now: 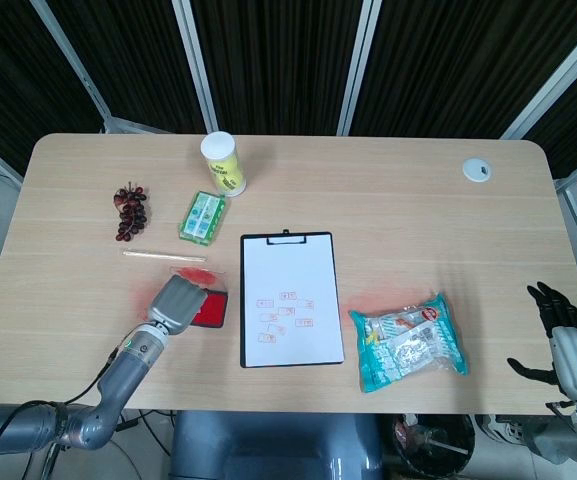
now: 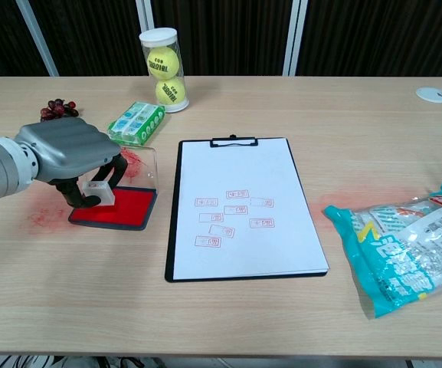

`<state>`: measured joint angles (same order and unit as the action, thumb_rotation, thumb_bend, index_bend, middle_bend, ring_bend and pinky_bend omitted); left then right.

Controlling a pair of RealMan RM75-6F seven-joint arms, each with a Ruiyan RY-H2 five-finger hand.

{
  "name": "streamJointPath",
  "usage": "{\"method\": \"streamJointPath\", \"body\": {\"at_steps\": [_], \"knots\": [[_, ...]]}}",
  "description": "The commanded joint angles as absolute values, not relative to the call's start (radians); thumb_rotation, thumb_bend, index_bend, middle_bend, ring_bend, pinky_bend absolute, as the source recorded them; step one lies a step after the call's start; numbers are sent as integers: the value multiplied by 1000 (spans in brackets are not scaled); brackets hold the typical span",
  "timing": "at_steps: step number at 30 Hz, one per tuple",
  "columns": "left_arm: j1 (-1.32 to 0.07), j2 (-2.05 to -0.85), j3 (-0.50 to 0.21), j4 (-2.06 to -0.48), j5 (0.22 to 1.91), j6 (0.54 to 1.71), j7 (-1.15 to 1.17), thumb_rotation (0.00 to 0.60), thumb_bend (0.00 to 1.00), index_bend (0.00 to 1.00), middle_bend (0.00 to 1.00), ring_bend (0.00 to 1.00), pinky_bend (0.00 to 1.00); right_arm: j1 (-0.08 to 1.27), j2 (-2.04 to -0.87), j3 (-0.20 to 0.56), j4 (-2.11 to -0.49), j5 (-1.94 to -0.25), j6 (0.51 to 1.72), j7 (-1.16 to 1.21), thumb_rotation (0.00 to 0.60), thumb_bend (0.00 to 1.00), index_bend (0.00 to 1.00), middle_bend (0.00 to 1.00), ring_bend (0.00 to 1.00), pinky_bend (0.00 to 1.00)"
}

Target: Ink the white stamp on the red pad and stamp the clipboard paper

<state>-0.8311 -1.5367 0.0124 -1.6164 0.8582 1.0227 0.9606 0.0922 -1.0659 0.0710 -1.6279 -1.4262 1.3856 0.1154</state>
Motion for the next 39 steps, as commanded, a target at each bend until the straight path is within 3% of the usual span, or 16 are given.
{"method": "streamJointPath", "body": {"at_steps": [1, 17, 30, 39], "knots": [[-831, -1547, 19, -1604, 856, 1020, 960, 600, 490, 751, 827, 974, 1000, 93, -1066, 71, -1627, -1425, 1384, 116, 600, 196, 55, 0, 0, 140], [-828, -1575, 32, -1565, 866, 1021, 942, 600, 493, 752, 828, 974, 1000, 92, -1065, 72, -1626, -1425, 1386, 118, 600, 196, 55, 0, 0, 140], [-885, -1462, -47, -1750, 852, 1044, 972, 600, 493, 754, 833, 974, 1000, 92, -1066, 73, -1629, -1422, 1385, 120, 600, 197, 55, 0, 0, 140], [-975, -1491, -100, -1798, 748, 1040, 1058, 600, 493, 755, 834, 974, 1000, 98, -1062, 74, -1638, -1408, 1362, 136, 600, 196, 55, 0, 0, 140]]}}
